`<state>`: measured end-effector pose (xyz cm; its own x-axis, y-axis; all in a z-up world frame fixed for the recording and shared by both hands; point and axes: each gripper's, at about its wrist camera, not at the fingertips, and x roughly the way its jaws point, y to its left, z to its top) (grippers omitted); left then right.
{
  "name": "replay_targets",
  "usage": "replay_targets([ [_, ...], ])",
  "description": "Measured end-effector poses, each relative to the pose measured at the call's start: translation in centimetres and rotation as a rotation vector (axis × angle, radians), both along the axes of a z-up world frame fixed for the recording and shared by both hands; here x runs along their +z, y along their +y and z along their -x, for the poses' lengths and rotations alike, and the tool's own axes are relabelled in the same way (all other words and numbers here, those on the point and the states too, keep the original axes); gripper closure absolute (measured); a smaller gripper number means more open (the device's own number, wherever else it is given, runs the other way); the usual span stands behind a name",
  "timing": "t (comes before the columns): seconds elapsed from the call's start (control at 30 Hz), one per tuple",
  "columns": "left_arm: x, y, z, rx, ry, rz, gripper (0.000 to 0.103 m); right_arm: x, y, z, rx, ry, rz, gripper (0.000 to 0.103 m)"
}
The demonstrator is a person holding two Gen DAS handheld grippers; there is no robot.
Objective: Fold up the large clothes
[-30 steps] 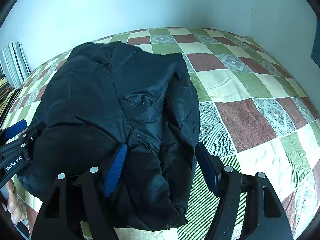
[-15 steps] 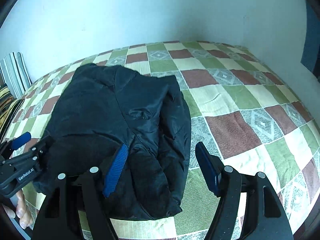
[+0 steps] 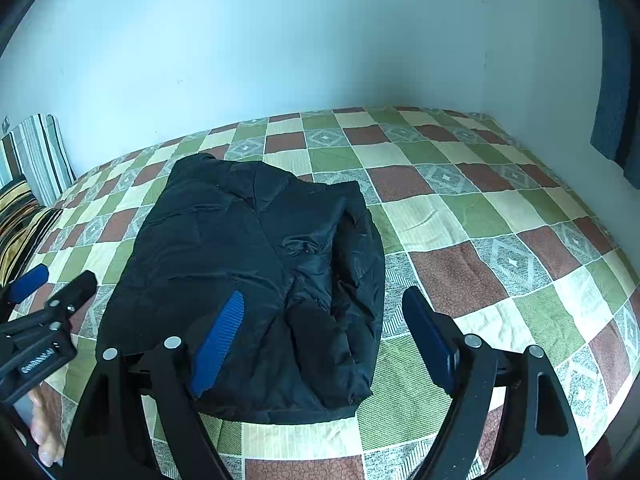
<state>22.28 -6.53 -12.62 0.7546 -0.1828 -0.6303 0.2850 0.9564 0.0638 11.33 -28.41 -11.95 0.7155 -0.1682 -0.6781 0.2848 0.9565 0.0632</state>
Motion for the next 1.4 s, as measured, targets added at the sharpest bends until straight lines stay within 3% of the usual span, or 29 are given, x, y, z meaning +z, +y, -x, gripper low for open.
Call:
replay_targets([
  [0.77, 6.1, 2.0, 6.1, 0.013, -0.106, 0.073, 0.005, 5.4, 2.3, 4.7, 0.014, -0.111, 0.054, 0.021],
  [1.4, 7.0, 2.8, 7.7, 0.026, -0.116, 0.076, 0.005, 6.4, 3.4, 6.0, 0.023, -0.134, 0.066, 0.021],
])
